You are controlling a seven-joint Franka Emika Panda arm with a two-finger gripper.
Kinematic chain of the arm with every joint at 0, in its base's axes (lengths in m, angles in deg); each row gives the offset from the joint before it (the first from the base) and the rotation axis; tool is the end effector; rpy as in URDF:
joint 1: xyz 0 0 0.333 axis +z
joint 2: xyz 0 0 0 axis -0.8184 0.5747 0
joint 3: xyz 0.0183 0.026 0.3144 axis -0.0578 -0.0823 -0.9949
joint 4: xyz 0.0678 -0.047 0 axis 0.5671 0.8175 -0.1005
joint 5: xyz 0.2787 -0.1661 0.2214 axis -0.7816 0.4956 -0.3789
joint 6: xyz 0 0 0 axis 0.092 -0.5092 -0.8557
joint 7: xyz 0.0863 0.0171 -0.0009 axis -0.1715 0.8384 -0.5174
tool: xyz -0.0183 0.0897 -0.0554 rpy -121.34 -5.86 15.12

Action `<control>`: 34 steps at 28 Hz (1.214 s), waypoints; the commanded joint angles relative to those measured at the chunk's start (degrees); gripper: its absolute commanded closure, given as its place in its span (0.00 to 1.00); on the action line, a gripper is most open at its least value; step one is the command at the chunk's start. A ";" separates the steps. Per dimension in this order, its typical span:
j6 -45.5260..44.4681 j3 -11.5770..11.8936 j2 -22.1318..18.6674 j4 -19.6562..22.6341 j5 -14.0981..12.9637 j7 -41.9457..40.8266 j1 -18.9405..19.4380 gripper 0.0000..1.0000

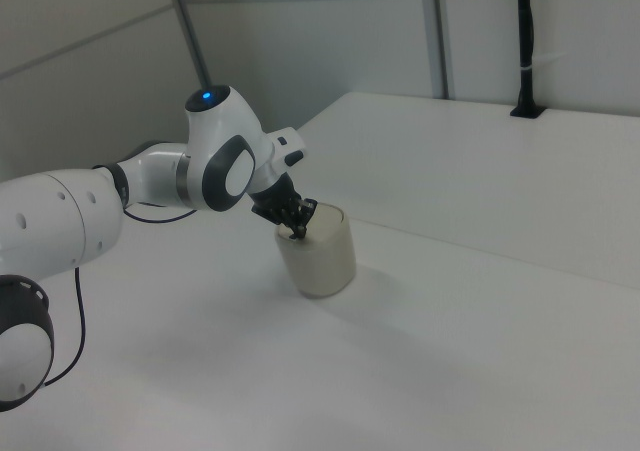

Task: Open the trash can
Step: 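Lift the gripper up and away from the opened lid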

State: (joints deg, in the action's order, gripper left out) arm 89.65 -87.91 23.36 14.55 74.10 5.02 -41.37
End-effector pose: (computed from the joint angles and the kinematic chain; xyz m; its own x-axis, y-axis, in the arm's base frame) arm 0.7169 0.1540 0.4366 0.9063 0.2459 0.3439 0.2496 -0.9677 0.0341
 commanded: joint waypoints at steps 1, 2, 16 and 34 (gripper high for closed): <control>1.10 0.34 1.47 1.45 0.72 1.64 0.95 1.00; 0.93 0.34 1.03 1.36 0.54 1.64 0.95 1.00; -13.82 1.13 -10.30 1.28 -3.50 1.73 -1.60 1.00; -37.74 4.47 -21.21 1.36 1.51 0.94 -2.57 1.00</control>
State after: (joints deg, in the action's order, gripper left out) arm 55.43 -84.33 5.29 14.05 73.68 6.14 -44.26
